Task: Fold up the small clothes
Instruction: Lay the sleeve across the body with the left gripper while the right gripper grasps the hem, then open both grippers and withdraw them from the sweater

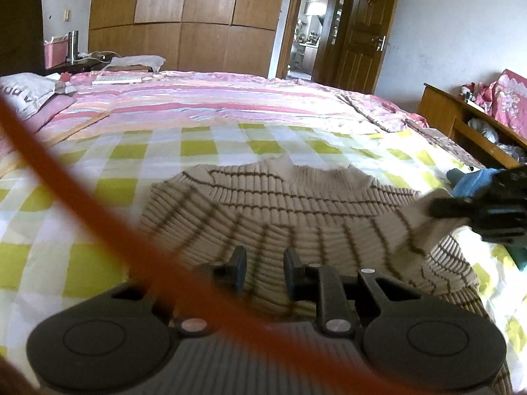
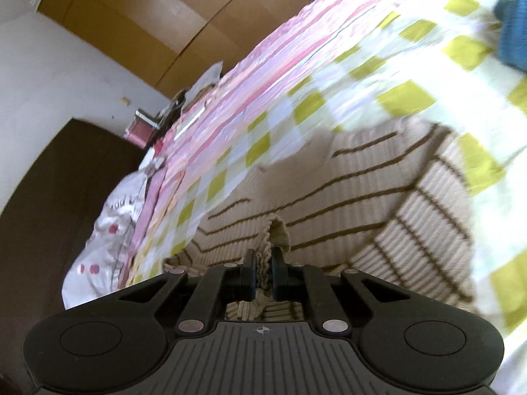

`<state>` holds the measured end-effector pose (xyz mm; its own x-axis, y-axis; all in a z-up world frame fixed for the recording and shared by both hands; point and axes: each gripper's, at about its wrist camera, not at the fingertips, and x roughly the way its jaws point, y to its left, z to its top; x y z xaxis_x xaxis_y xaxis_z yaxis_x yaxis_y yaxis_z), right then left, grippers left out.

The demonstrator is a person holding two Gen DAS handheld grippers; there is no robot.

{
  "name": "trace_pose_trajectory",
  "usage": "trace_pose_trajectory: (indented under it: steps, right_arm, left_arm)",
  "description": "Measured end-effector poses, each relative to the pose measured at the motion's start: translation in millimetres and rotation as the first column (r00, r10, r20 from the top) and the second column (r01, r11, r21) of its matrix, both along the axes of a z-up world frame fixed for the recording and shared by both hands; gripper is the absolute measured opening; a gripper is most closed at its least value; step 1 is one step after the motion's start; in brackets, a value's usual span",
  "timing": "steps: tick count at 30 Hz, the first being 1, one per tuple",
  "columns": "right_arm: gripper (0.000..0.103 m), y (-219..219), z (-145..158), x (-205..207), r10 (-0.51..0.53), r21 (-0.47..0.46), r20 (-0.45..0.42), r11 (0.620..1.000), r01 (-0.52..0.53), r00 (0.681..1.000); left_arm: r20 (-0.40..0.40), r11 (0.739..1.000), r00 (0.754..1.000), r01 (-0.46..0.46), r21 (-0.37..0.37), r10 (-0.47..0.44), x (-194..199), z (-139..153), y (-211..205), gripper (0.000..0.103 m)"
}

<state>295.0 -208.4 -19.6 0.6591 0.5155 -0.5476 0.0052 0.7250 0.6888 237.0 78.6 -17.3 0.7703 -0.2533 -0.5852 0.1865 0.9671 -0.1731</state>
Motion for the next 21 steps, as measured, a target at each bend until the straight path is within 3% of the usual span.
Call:
trace_pose_trajectory:
  steps: [7, 13, 21]
  right_arm:
    - [0.009, -36, -2, -22, -0.069, -0.021, 0.004, 0.997, 0.069, 0.998]
    - [0.009, -56, -23, -24, -0.134, -0.069, -0.019, 0.989, 0.133, 0.991]
    - [0.014, -47, -34, -25, -0.112, -0.245, -0.031, 0.964, 0.101, 0.993]
  left_arm:
    - [-0.003, 0.999, 1.000, 0.014, 0.037, -0.013, 12, -2, -13, 0.030]
    - [-0.040, 0.997, 0.999, 0.019, 0.073, -0.016, 20, -17, -20, 0.030]
    - [-0.052, 0.993, 0.998, 0.024, 0.116, -0.018, 20, -19, -23, 0.032]
